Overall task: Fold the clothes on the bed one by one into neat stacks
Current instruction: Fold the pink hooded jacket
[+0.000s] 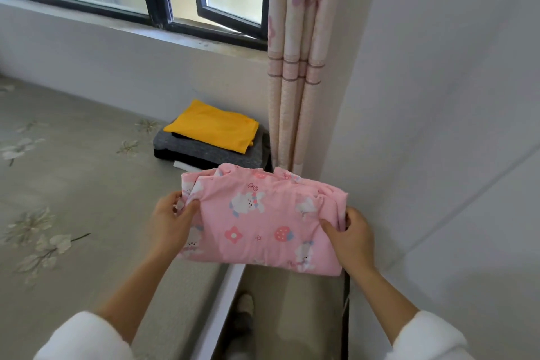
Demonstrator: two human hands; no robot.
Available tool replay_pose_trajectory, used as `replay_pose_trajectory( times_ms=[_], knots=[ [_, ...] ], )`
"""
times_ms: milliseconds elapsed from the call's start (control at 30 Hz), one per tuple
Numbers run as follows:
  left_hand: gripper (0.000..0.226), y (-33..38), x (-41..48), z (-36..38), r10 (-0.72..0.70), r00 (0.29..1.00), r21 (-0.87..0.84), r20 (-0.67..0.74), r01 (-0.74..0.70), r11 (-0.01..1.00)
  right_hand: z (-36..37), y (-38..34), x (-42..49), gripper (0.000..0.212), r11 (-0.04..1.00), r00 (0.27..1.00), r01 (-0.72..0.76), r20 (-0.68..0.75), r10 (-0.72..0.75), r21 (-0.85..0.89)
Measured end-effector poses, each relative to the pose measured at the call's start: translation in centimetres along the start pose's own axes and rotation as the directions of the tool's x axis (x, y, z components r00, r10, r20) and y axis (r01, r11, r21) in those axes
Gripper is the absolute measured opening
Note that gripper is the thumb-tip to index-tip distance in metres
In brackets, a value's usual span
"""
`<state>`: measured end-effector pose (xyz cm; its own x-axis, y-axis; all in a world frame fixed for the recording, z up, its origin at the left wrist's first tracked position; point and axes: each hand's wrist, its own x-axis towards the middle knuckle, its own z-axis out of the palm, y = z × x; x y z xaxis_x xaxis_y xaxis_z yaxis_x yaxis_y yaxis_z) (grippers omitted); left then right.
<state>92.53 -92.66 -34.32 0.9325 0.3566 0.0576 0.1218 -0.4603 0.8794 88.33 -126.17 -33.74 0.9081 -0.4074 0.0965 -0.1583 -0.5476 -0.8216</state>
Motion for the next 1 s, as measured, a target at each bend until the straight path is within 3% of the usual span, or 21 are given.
replay_pose_trajectory(
  times_ms=[267,533,667,833,1000],
  knots=[
    [0.007,0.0,18.2,4.5,0.020,0.994,-0.070,-0.104,-0.028,0.997,10.6,-4.0,16.5,0.029,0.999,0.991,-0.011,0.132,0.007,0.030],
    [0.021,0.4,39.6,6.7,0.088,0.975,0.183,-0.205,-0.050,0.982,20.5,-10.7,30.7,0.027,0.996,0.981,-0.046,0.191,0.031,0.077],
    [0.026,0.3,48.4,6.7,0.086,0.981,0.292,-0.173,-0.032,0.956,25.7,-12.8,35.6,0.030,0.989,0.966,-0.076,0.256,0.041,0.128],
    [0.029,0.4,56.0,7.7,0.017,0.996,0.444,-0.090,0.025,0.896,31.4,-13.4,39.8,0.024,0.932,0.925,-0.308,0.290,0.246,0.191],
    [0.029,-1.5,59.3,10.8,-0.028,0.999,0.528,-0.028,0.039,0.848,35.1,-11.6,42.7,0.031,0.889,0.872,-0.440,0.295,0.390,0.124]
  ],
)
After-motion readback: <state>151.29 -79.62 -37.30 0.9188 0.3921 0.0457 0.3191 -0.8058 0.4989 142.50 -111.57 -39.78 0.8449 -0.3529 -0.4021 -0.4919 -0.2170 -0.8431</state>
